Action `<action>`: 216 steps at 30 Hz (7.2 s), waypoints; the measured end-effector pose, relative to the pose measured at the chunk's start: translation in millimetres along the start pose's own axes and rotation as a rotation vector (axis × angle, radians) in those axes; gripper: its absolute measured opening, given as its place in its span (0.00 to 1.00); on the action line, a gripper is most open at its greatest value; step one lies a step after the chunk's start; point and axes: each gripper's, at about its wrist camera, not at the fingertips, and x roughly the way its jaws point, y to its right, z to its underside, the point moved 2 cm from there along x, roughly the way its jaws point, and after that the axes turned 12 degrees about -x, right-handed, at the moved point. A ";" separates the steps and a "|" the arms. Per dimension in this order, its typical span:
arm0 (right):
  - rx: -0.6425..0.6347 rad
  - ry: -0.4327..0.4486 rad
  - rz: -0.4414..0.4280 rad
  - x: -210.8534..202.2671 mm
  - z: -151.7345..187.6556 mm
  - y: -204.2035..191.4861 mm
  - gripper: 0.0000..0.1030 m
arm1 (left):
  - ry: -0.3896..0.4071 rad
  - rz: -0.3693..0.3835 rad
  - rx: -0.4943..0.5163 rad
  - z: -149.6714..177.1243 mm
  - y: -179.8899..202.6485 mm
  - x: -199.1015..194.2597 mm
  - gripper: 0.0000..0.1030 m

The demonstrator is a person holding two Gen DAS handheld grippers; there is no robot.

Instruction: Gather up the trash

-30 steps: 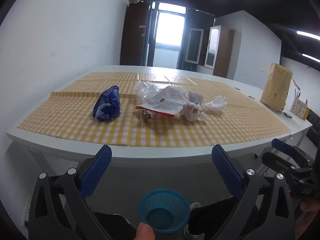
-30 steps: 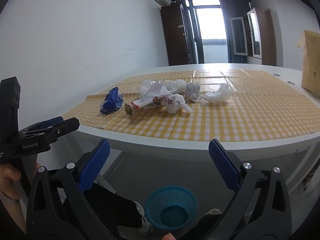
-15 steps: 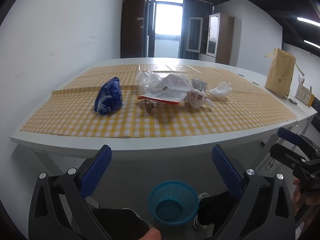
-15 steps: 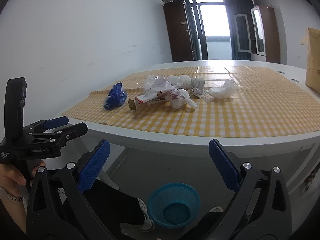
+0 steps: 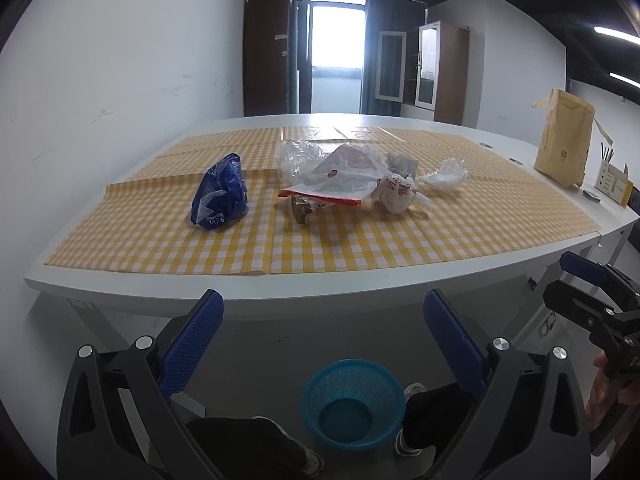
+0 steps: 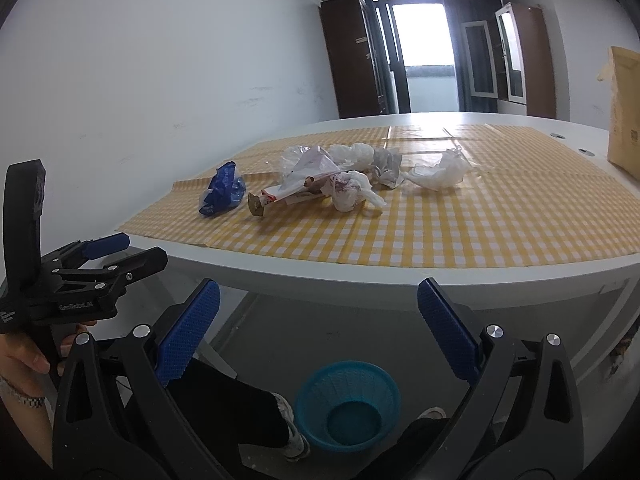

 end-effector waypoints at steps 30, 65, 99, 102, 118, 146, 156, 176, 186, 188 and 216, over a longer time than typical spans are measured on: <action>-0.011 0.001 -0.037 -4.2 0.5 -9.8 0.92 | 0.000 -0.020 0.001 -1.1 -5.2 3.2 0.95; -0.091 -0.074 -0.073 132.1 -109.7 10.1 0.88 | -0.065 -0.088 -0.059 -86.5 -85.4 113.0 0.94; -0.115 -0.136 -0.086 214.0 -163.2 13.0 0.04 | -0.023 -0.026 -0.108 -129.2 -90.6 133.8 0.23; -0.117 -0.095 -0.080 193.0 -167.2 9.9 0.03 | -0.003 0.004 -0.122 -128.0 -84.8 112.4 0.23; -0.119 -0.010 -0.080 70.6 -115.4 -1.5 0.03 | 0.018 0.202 -0.117 -66.6 -29.3 17.0 0.23; -0.072 -0.237 -0.065 15.0 63.2 -26.6 0.03 | -0.229 0.258 -0.053 80.7 -20.6 13.6 0.23; -0.055 -0.363 -0.044 70.8 112.7 -27.2 0.03 | -0.368 0.250 -0.105 124.3 -27.5 70.8 0.23; 0.108 -0.623 -0.033 207.9 195.8 -5.1 0.03 | -0.581 0.175 -0.210 190.3 -41.9 198.9 0.23; 0.184 -0.752 -0.041 280.1 235.3 13.7 0.03 | -0.713 0.122 -0.302 204.0 -48.6 268.4 0.23; 0.191 -0.777 -0.039 288.0 243.6 18.1 0.03 | -0.733 0.110 -0.301 207.6 -47.2 280.5 0.23; 0.226 -0.950 0.049 359.0 292.8 37.3 0.33 | -0.897 0.007 -0.410 246.9 -52.3 365.1 0.53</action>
